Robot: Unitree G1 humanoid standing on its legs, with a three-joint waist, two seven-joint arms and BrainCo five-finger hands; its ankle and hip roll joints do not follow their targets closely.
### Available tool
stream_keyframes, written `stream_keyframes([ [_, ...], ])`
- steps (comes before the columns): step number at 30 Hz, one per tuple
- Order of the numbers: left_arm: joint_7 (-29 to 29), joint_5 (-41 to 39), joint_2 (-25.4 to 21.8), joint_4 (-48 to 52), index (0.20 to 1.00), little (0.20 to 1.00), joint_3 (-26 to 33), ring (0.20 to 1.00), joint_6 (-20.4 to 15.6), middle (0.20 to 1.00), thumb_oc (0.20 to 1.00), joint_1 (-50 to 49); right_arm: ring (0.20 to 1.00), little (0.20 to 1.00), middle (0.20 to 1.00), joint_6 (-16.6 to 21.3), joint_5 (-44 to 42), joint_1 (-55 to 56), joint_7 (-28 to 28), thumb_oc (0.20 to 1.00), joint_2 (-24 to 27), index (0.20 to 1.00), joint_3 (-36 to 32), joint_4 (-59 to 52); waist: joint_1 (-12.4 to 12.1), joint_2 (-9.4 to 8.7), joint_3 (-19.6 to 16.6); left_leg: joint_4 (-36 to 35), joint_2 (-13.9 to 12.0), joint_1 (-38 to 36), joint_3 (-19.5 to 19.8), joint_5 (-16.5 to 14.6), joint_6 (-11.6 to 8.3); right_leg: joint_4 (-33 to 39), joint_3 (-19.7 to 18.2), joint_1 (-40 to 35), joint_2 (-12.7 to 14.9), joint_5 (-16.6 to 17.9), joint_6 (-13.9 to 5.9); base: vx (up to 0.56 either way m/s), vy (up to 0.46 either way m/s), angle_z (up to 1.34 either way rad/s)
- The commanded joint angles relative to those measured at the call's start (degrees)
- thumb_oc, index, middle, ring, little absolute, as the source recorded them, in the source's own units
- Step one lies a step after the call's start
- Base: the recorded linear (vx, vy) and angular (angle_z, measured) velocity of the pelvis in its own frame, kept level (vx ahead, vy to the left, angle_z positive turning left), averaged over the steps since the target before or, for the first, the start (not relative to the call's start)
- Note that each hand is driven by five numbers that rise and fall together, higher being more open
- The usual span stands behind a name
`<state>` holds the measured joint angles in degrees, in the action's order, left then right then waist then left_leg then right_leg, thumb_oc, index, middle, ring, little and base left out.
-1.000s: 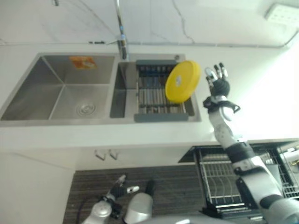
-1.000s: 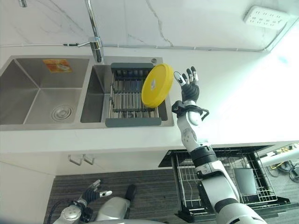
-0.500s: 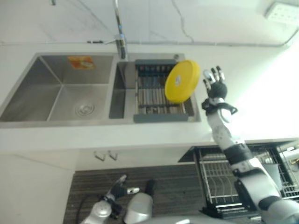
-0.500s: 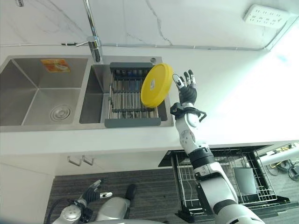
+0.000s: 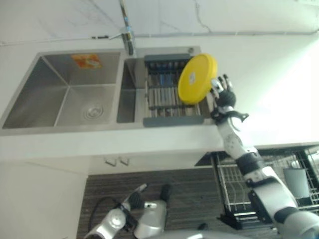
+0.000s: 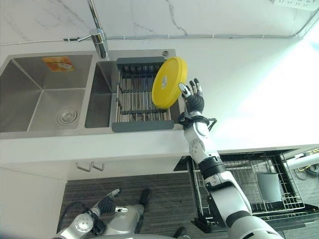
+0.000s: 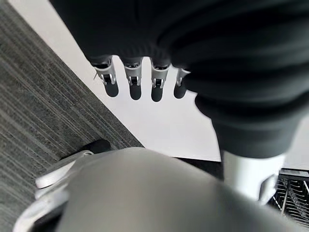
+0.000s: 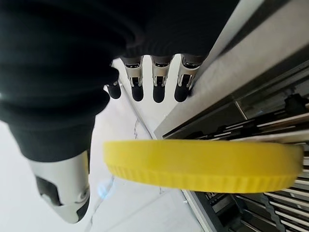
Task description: Place the dishes in the dishwasher.
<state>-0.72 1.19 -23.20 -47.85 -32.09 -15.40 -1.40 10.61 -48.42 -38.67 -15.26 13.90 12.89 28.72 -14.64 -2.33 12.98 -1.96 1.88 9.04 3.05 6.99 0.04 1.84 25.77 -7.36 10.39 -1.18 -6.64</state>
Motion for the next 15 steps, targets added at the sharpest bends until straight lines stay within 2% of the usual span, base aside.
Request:
stream_keyframes([
  [1,-0.8,0.8,-0.5,-0.1,1.000,1.000,-4.5,1.000,-2.4,1.000,1.000,1.7,1.000,1.000,1.000,1.8,-0.7,-4.1,2.2,1.000,3.0,1.000,0.6,0.9,-2.0,2.76,-1.7,-3.0,-4.3,-3.0,-0.4,-1.8,-2.04,-3.9,-1.1,3.8,3.7,1.6,-2.72,-0.03,0.036,-0.01],
  [8,-1.1,2.2,-0.5,-0.2,1.000,1.000,-5.6,1.000,-3.6,1.000,1.000,2.4,1.000,1.000,1.000,1.4,0.0,-5.5,3.7,1.000,3.2,1.000,1.3,2.0,-2.1,3.14,-0.4,-3.0,-4.1,-2.4,-0.1,-1.7,-2.19,-4.6,-1.2,4.7,4.1,1.4,-2.75,0.00,0.000,0.00],
  [15,-0.1,2.1,-0.7,0.0,1.000,1.000,-6.3,1.000,-2.0,1.000,1.000,2.7,1.000,1.000,1.000,0.5,1.6,-7.1,5.0,1.000,3.5,1.000,1.8,1.3,-2.2,2.93,-0.2,-3.0,-4.0,-2.3,0.2,-1.6,-2.24,-4.8,-1.1,4.8,4.3,1.6,-2.91,0.00,0.000,0.00],
])
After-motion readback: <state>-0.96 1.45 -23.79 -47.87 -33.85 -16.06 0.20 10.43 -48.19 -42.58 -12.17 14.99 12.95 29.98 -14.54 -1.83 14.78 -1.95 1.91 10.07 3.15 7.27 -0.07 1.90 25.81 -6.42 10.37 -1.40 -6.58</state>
